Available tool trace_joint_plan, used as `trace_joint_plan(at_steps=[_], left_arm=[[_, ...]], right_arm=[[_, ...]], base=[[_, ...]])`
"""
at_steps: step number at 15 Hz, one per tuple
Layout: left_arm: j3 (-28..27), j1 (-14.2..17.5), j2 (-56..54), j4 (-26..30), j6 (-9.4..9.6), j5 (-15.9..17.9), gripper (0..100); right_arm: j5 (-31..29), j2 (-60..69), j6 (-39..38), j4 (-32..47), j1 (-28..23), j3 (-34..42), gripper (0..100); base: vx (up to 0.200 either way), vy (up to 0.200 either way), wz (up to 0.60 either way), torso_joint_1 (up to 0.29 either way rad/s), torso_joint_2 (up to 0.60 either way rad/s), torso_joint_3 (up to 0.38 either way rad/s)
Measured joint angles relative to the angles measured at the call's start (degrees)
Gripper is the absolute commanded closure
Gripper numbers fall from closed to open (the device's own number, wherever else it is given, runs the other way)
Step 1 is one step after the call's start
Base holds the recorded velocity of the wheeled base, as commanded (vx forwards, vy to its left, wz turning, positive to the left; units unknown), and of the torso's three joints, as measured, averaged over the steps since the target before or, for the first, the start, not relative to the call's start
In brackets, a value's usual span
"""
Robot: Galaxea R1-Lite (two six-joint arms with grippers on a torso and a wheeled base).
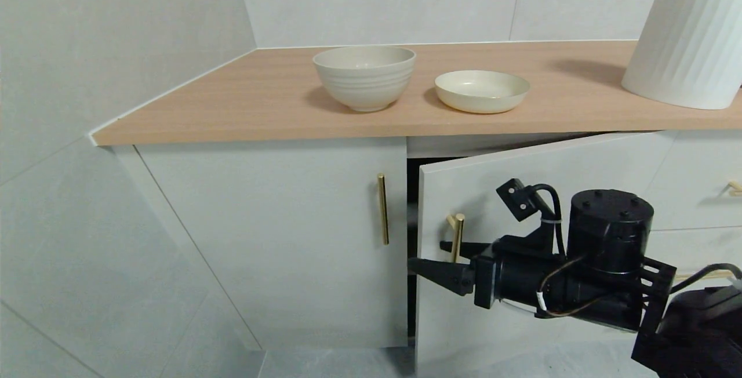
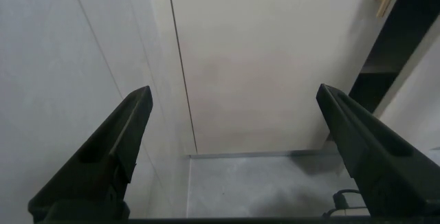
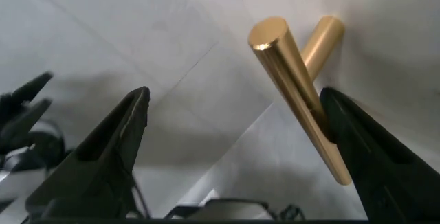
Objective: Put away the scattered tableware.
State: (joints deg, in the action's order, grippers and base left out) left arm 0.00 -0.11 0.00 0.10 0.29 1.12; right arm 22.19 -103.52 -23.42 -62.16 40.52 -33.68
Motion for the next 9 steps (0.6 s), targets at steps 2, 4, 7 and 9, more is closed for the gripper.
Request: trace_joint_plan(at_steps=[2,4,7,9], left_arm=[[0.0,0.0,0.0,0.0,0.02,0.0,0],[0.0,0.0,0.0,0.0,0.02,0.0,0],[0.0,0.0,0.0,0.0,0.02,0.0,0],[0.0,0.0,0.0,0.0,0.04,0.0,0]], right_arm=[[0.1,2.2,0.1,-0.2,0.9,3.0,0],[0.1,4.9,0.3,-0.6,2.5,7.1,0],[0.0,7.2,0.2,-0.2,3.6,8.7,0],[0.1,7.7,0.2,0.0,3.8,8.9,0]], base=[[0.0,0.0,0.0,0.0,0.0,0.0],[0.0,0.0,0.0,0.0,0.0,0.0],[0.0,0.0,0.0,0.0,0.0,0.0],[0.0,0.0,0.0,0.0,0.0,0.0]])
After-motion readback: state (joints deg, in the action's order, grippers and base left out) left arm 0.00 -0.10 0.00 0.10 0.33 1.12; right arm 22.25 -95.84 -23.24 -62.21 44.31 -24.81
